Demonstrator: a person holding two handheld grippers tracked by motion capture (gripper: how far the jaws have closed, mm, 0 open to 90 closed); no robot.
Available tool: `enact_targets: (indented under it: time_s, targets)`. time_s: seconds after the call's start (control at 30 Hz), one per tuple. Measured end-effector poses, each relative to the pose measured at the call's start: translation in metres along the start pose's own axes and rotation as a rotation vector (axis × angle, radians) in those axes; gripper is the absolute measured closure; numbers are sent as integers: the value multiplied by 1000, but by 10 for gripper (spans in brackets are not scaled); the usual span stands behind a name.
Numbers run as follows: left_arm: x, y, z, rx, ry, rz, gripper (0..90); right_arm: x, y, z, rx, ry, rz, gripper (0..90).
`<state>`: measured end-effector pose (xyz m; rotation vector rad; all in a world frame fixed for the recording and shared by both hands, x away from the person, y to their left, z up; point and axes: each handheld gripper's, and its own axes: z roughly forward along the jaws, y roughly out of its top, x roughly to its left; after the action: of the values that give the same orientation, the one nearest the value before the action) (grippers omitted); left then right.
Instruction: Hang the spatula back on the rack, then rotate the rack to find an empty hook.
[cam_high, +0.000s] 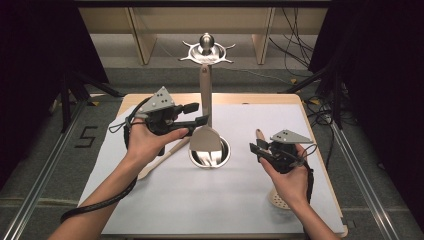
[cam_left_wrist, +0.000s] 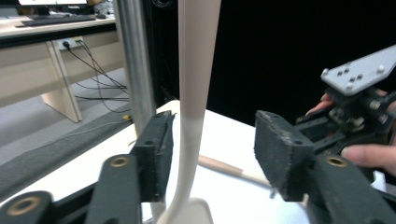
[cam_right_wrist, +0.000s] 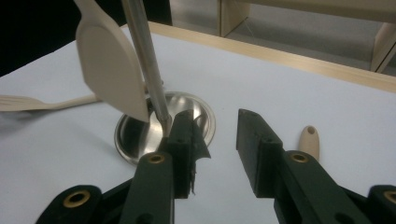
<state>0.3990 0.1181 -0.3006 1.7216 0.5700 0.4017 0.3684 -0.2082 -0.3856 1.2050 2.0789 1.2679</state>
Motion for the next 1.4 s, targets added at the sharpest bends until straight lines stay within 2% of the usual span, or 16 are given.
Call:
enact_targets:
  time_s: [0.1, 0.13, 0.2, 0.23, 0.3, 0.43, 0.57, 0.8, 0.83, 0.87, 0.97, 1.1, 1.2, 1.23, 1.3, 1.4]
  targets:
    - [2, -4, -6, -15, -2, -6, 472, -1, -1, 2, -12, 21, -3, 678]
    - [3, -5, -9, -24, -7, -11, 501, -2, -1, 1, -18, 9, -18, 677]
    - [5, -6, -15, -34, -9, -15, 559, 0, -1, -1, -2, 3, 29, 677]
    - [6, -7, -19, -37, -8, -16, 596, -4, -1, 0, -15, 3, -10, 677]
    - [6, -8, -25, -51, -4, -32, 684, -4, -2, 0, -13, 6, 18, 677]
    - [7, -9, -34, -54, 28, -47, 804, -6, -1, -3, -3, 6, 38, 678]
    - [8, -4, -39, -64, 70, -69, 889, -6, 0, -2, -11, -3, 1, 678]
    - [12, 6, -40, -115, 107, -75, 893, -2, 1, 0, -15, -5, 27, 678]
    - [12, 8, -40, -117, 110, -75, 892, -4, 3, 1, -11, 5, -8, 678]
    - [12, 11, -40, -123, 111, -72, 892, -2, 2, 3, -16, 8, 17, 678]
    - [11, 20, -39, -151, 116, -65, 892, -4, 2, 5, -10, 10, -25, 679]
    - [12, 31, -38, -183, 130, -55, 891, -2, 2, 8, -2, 21, 19, 680]
    - [13, 42, -35, -214, 126, -47, 892, -3, 1, 8, 0, 30, 20, 681]
    - [13, 46, -35, -222, 125, -41, 891, -5, 1, 7, -7, 21, -17, 681]
    - [11, 53, -34, -239, 114, -29, 892, -3, 1, 4, 27, 15, 28, 681]
    - [7, 61, -33, -256, 108, -15, 891, -3, 0, 5, 10, 14, 4, 681]
